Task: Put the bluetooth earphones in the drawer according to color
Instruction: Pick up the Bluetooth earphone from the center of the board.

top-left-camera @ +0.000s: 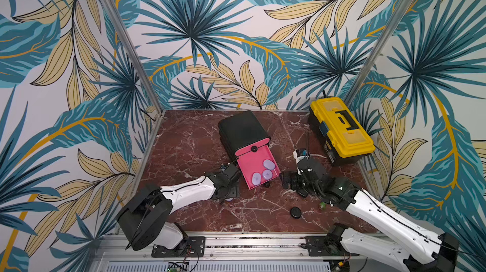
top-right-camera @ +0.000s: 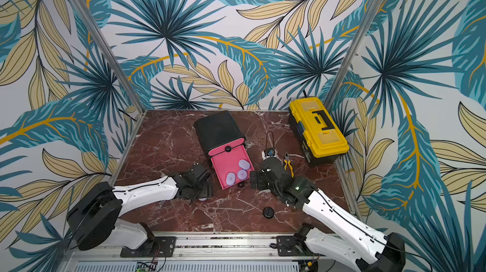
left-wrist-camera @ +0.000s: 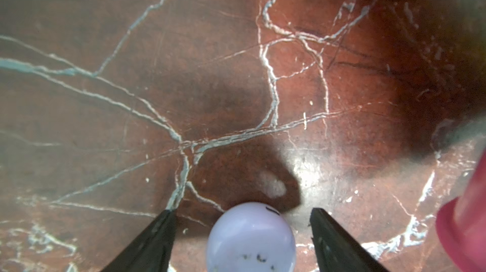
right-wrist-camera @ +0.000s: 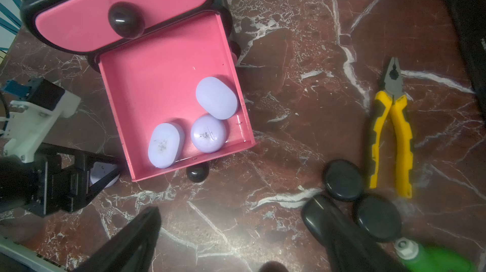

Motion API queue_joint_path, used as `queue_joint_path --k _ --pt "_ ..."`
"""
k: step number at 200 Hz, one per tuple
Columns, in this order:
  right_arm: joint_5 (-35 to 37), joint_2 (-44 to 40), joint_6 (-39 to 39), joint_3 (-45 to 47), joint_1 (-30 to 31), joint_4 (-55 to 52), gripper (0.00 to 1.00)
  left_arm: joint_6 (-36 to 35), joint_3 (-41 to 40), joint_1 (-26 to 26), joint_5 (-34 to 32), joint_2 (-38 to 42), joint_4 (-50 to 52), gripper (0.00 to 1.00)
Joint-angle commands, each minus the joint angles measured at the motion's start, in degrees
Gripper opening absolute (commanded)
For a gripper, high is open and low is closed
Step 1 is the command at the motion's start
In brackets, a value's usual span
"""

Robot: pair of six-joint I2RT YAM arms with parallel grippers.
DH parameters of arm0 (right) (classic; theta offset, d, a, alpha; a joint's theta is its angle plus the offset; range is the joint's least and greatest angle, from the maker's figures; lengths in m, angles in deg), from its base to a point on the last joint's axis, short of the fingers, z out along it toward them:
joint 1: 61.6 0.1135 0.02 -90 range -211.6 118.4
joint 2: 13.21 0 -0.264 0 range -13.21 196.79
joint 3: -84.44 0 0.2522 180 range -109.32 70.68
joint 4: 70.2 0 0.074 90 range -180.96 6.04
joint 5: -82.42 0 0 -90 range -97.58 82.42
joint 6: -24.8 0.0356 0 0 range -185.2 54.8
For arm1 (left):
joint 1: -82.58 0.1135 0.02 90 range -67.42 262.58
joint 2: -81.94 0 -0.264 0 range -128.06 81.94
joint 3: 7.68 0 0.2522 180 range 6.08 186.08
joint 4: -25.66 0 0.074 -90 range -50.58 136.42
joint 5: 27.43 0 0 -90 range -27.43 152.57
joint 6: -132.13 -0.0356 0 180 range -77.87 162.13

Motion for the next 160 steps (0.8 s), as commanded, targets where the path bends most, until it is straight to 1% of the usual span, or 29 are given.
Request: queue_joint_path --k 1,41,46,56,64,72,84,92,108,126,153,160 --pt "1.29 -0.5 0.71 1.34 -0.05 -0.75 0.99 -0.31 0.56 0.19 1.87 -0.74 0.5 0.77" --pt "1.22 -0.36 0.76 1.35 -0.04 -0.75 0.99 -0.37 1.19 -1.25 0.72 0.55 4.99 0.77" --pt "1.25 -0.32 0.74 1.42 0.01 -0.75 1.0 -0.33 1.2 -1.51 -1.27 0.75 5.39 0.77" --pt "1.24 -0.24 0.76 1.41 -0.01 -0.75 1.0 -0.16 1.2 -1.94 -1.77 1.02 6.05 0.75" --pt "1.23 -0.16 0.76 1.36 -0.04 -0.75 0.99 -0.08 1.2 -2.32 -1.95 1.15 6.38 0.71" --pt "1.33 -0.08 0.69 1.34 -0.01 -0.75 1.0 0.22 1.33 -2.95 -2.19 1.19 6.78 0.71" --pt "1.3 0.1 0.68 1.33 -0.03 -0.75 0.99 0.51 1.45 -3.69 -2.65 1.03 6.83 0.7" --pt "1.3 0.18 0.66 1.33 -0.03 -0.75 0.99 0.64 1.46 -4.12 -2.71 0.7 6.54 0.67" --pt "1.35 0.45 0.68 1.11 0.01 -0.75 0.99 0.73 1.46 -4.17 -2.61 -0.47 5.61 0.66" --pt "1.21 0.65 0.62 1.11 -0.03 -0.75 0.99 0.43 1.89 -4.25 -2.44 -1.76 4.7 0.63" --pt "1.3 0.37 0.65 1.33 -0.05 -0.75 1.0 -0.24 2.66 -4.19 -2.96 -3.12 4.1 0.62" --pt "1.34 0.23 0.67 1.42 -0.05 -0.75 0.99 -0.39 2.98 -4.2 -3.22 -3.43 4.19 0.63"
